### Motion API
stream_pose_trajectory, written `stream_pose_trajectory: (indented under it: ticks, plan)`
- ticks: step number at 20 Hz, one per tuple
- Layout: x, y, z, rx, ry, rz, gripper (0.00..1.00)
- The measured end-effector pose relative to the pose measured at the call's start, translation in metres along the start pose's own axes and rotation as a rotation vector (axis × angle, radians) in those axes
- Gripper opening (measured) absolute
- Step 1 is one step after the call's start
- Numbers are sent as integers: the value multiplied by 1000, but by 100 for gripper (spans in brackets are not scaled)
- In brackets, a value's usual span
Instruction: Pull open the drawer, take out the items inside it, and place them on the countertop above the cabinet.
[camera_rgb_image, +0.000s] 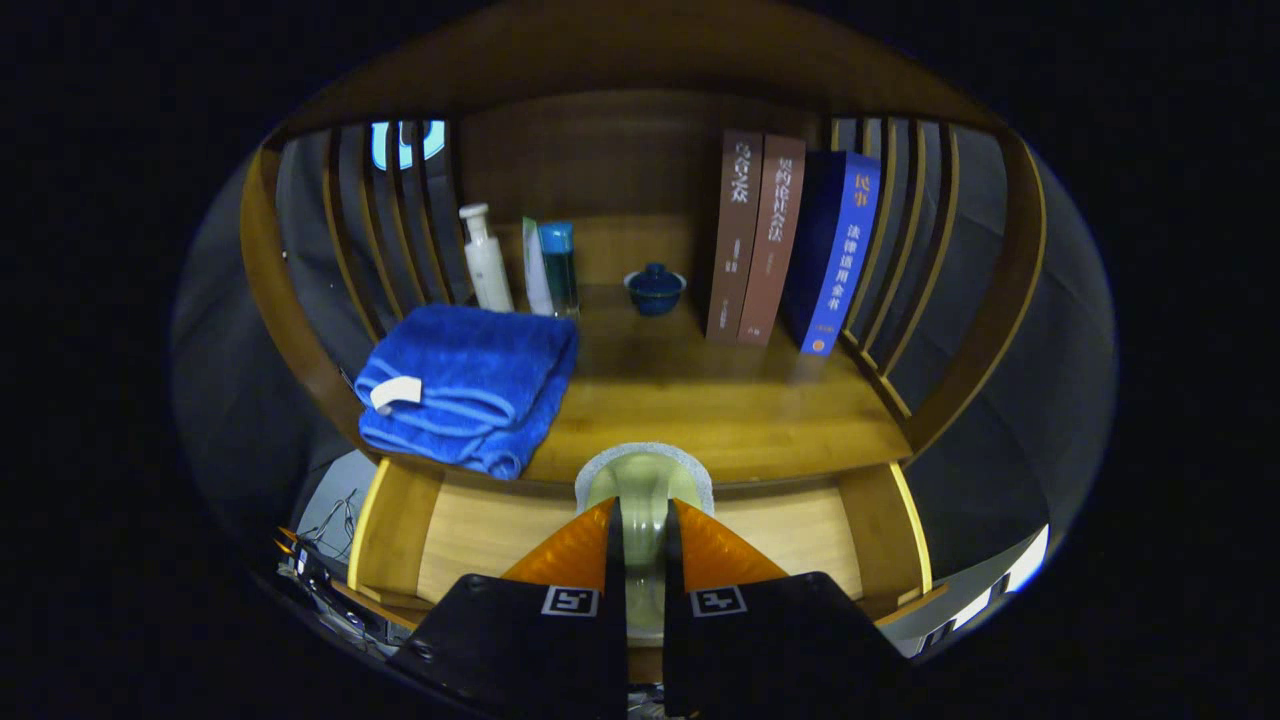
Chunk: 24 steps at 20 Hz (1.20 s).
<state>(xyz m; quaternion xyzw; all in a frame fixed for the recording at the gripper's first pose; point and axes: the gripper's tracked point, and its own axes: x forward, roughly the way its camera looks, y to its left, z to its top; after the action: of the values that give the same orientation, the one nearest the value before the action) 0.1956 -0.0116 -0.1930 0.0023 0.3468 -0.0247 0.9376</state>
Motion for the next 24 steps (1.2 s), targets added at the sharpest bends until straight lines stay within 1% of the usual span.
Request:
stream_pose_trajectory:
  ticks: [3, 6, 7, 12, 18, 21, 22, 23, 24]
  plan:
    - [22, 2, 24, -33, -17, 2, 19]
    - [51, 2, 32, -72, 6, -11, 19]
    - [61, 4, 35, -84, 13, -3, 19]
    - [105, 12, 49, -39, 44, 28, 19]
    - [132, 9, 70, -36, 48, 37, 19]
    - [133, 8, 80, -21, 45, 43, 18]
    - [140, 10, 72, -13, 41, 47, 22]
    - [137, 11, 74, -8, 40, 51, 27]
    - [139, 9, 74, -9, 34, 49, 33]
